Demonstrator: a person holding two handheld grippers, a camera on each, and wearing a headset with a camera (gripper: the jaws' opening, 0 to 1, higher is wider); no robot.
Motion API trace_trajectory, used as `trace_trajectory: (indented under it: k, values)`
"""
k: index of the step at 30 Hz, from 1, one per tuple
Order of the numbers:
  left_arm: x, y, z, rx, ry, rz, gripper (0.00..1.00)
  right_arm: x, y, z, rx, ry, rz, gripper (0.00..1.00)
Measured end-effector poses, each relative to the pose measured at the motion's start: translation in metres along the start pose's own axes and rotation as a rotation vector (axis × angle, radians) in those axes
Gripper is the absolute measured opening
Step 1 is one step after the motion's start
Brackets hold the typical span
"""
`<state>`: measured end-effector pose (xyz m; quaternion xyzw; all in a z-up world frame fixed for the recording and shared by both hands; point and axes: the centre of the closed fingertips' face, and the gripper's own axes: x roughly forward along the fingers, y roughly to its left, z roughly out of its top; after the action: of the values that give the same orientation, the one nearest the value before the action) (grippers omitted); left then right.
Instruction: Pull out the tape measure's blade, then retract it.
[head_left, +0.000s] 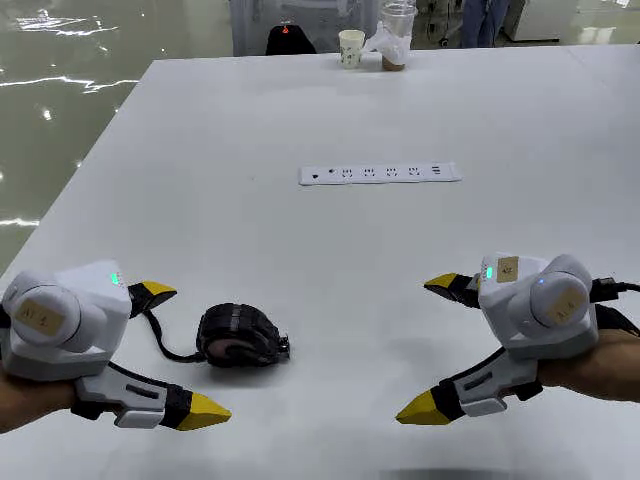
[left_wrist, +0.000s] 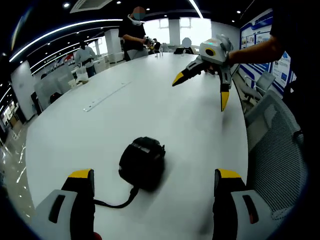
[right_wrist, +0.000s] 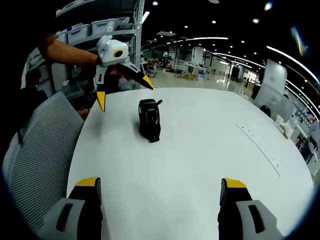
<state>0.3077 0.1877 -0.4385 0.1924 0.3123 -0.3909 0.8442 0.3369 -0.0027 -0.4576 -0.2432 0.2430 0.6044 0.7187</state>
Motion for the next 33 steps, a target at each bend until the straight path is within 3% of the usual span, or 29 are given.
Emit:
trace_trajectory:
  k: [5, 20, 28, 33]
  values:
    - [0.004, 0.006, -0.002, 0.035, 0.033, -0.02, 0.96, 0.008, -0.005, 0.001, -0.031, 0.021, 0.03, 0.99]
    - [0.011, 0.022, -0.013, 0.123, 0.115, -0.066, 0.85, 0.03, -0.012, 0.02, -0.131, 0.002, 0.098, 0.9]
    - [0.014, 0.023, -0.016, 0.164, 0.132, -0.11, 0.68, 0.046, -0.012, 0.029, -0.163, -0.005, 0.125, 0.82]
    - [0.019, 0.025, -0.017, 0.19, 0.142, -0.125, 0.62, 0.057, -0.01, 0.033, -0.197, 0.0, 0.137, 0.75]
